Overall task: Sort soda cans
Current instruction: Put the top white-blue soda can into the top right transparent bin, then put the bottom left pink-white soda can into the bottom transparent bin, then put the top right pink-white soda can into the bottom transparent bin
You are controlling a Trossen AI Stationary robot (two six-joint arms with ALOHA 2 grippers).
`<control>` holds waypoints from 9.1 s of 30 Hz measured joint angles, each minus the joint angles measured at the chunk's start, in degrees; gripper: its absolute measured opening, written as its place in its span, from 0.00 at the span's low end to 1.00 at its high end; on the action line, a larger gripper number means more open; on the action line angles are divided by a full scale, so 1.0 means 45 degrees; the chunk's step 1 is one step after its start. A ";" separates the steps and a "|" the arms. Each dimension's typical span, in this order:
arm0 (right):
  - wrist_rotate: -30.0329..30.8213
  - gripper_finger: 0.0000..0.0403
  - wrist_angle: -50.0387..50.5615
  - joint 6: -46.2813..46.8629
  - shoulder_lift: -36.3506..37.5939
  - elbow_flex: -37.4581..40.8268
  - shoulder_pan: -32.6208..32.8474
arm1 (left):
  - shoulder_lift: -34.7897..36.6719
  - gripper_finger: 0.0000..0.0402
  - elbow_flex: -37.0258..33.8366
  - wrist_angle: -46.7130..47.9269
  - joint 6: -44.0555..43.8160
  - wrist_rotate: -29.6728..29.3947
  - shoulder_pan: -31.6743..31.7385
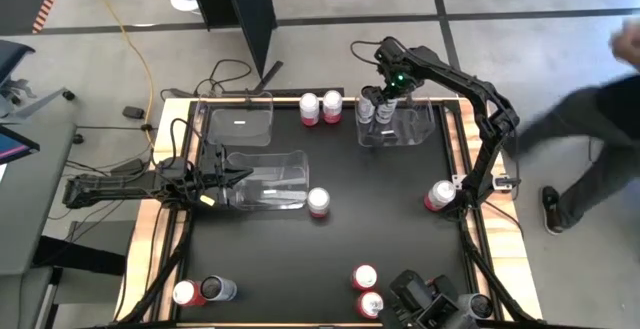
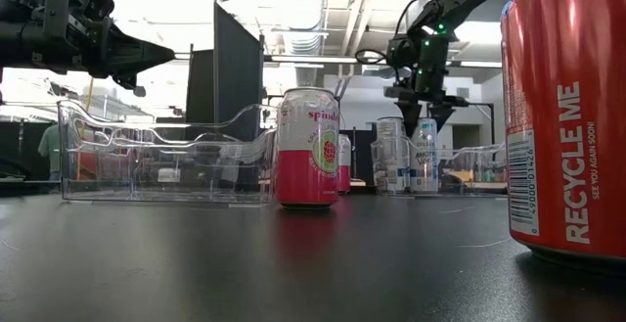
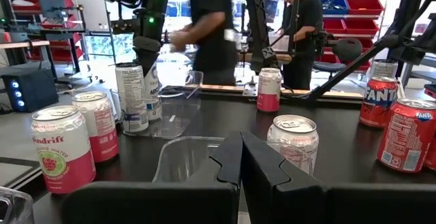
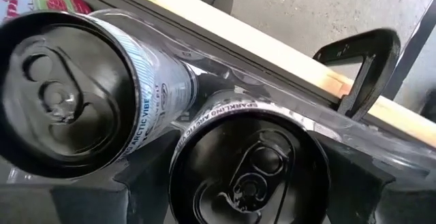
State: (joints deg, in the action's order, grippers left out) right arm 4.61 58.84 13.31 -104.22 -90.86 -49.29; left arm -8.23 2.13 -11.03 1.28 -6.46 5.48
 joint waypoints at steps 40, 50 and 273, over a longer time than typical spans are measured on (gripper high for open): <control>0.1679 0.81 0.2017 -0.1249 0.2266 -0.2688 0.1284 | 0.0000 0.00 0.0000 0.0005 0.0000 0.0000 0.0000; 0.1674 0.81 0.3383 -0.1392 0.3954 -0.2688 0.4130 | 0.0000 0.00 0.0000 0.0005 -0.0043 0.0000 -0.0001; 0.0869 0.84 0.0644 -0.4650 -0.4413 -0.9814 0.8541 | 0.0000 0.23 0.0000 -0.0534 -0.0889 -0.0335 -0.0010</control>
State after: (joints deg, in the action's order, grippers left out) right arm 8.52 61.74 -7.62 -124.09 -135.02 -10.86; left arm -8.23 2.13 -13.43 -2.72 -7.97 5.43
